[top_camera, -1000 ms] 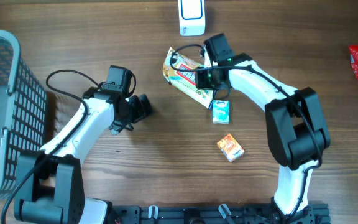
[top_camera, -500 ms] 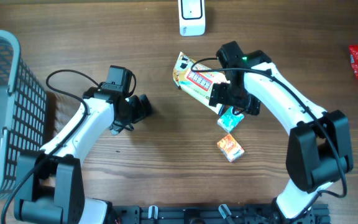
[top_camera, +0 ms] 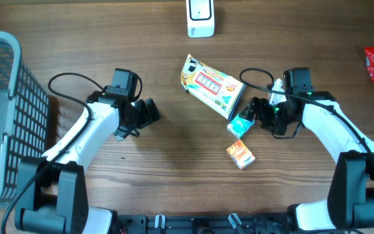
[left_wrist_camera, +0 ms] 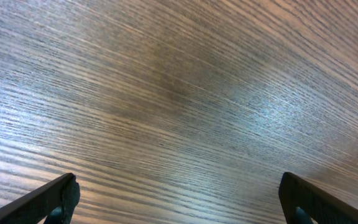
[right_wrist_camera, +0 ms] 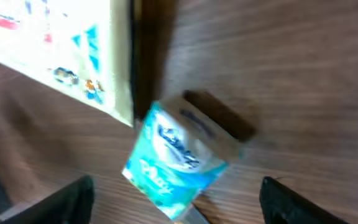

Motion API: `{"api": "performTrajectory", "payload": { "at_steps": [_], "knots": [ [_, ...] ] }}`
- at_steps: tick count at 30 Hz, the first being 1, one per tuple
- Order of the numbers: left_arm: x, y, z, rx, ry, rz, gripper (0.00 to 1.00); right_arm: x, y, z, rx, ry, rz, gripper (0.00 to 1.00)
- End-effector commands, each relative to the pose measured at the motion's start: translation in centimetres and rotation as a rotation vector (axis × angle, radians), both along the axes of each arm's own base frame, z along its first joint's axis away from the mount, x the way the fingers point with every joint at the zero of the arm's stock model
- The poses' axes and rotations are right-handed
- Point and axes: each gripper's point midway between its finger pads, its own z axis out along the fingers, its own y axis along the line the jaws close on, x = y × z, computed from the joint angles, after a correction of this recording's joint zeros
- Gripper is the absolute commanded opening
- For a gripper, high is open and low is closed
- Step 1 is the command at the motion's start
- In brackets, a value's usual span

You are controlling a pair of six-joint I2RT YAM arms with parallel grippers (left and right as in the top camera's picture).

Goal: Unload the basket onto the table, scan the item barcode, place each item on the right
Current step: 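Reach the right gripper down and grasp the small teal box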

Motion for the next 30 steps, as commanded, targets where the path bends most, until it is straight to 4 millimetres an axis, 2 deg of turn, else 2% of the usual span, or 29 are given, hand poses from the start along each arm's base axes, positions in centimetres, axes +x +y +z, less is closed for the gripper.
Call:
{"api": "performTrajectory", "payload": {
  "at_steps": [1, 4, 5, 6, 8, 9, 12, 14, 15, 17, 19, 20, 22, 24, 25, 26, 27, 28, 29, 30],
  "knots": [
    [0.5, 0.2, 0.5, 0.006, -0.019, 0.002, 1.00, 1.4, 0.8, 0.8, 0.027, -0.139, 0.139, 0.70],
    [0.5, 0.2, 0.5, 0.006, -0.019, 0.002, 1.00, 3.1, 1.0, 1.4, 0.014, -0.252, 0.194, 0.64],
    [0.5, 0.2, 0.5, 0.006, -0.019, 0.002, 1.00, 3.9, 1.0, 1.8, 0.013, -0.294, 0.196, 0.53],
    [0.5, 0.2, 0.5, 0.006, -0.019, 0.002, 1.00, 4.5, 0.9, 1.9, 0.003, -0.321, 0.194, 0.51],
    [0.5, 0.2, 0.5, 0.006, -0.019, 0.002, 1.00, 4.5, 0.5, 1.5, -0.022, -0.309, 0.184, 0.50],
    [0.5, 0.2, 0.5, 0.006, -0.019, 0.002, 1.00, 4.2, 0.5, 1.1, -0.025, -0.287, 0.184, 0.46],
    [0.5, 0.2, 0.5, 0.006, -0.019, 0.002, 1.00, 2.3, 1.5, -1.4, -0.034, -0.172, 0.213, 0.33],
    [0.5, 0.2, 0.5, 0.006, -0.019, 0.002, 1.00, 0.4, -1.0, -3.6, -0.185, -0.012, 0.109, 0.17],
    [0.5, 0.2, 0.5, 0.006, -0.019, 0.002, 1.00, -0.2, -1.5, -3.8, -0.214, 0.019, 0.094, 0.12],
    [0.5, 0.2, 0.5, 0.006, -0.019, 0.002, 1.00, -2.7, -1.8, -4.0, -0.219, 0.130, 0.099, 0.05],
    [0.5, 0.2, 0.5, 0.006, -0.019, 0.002, 1.00, -6.0, -2.1, -3.6, -0.227, 0.274, 0.117, 0.04],
    [0.5, 0.2, 0.5, 0.006, -0.019, 0.002, 1.00, -6.9, -2.3, -2.9, -0.233, 0.324, 0.122, 0.05],
    [0.5, 0.2, 0.5, 0.006, -0.019, 0.002, 1.00, -7.2, -2.3, -0.6, -0.234, 0.383, 0.129, 0.10],
    [0.5, 0.2, 0.5, 0.006, -0.019, 0.002, 1.00, -5.6, -2.1, 1.5, -0.232, 0.341, 0.161, 0.16],
    [0.5, 0.2, 0.5, 0.006, -0.019, 0.002, 1.00, -3.8, -1.9, 2.2, -0.229, 0.259, 0.189, 0.26],
    [0.5, 0.2, 0.5, 0.006, -0.019, 0.002, 1.00, -1.9, -1.4, 2.4, -0.210, 0.175, 0.201, 0.54],
    [0.5, 0.2, 0.5, 0.006, -0.019, 0.002, 1.00, 0.1, -0.6, 2.6, -0.173, 0.077, 0.219, 0.88],
    [0.5, 0.2, 0.5, 0.006, -0.019, 0.002, 1.00, 1.3, 0.0, 2.7, -0.150, 0.016, 0.242, 0.99],
    [0.5, 0.2, 0.5, 0.006, -0.019, 0.002, 1.00, 2.6, 0.7, 2.8, -0.123, -0.080, 0.313, 0.98],
    [0.5, 0.2, 0.5, 0.006, -0.019, 0.002, 1.00, 3.1, 1.3, 2.8, -0.103, -0.140, 0.389, 0.98]
  ]
}}
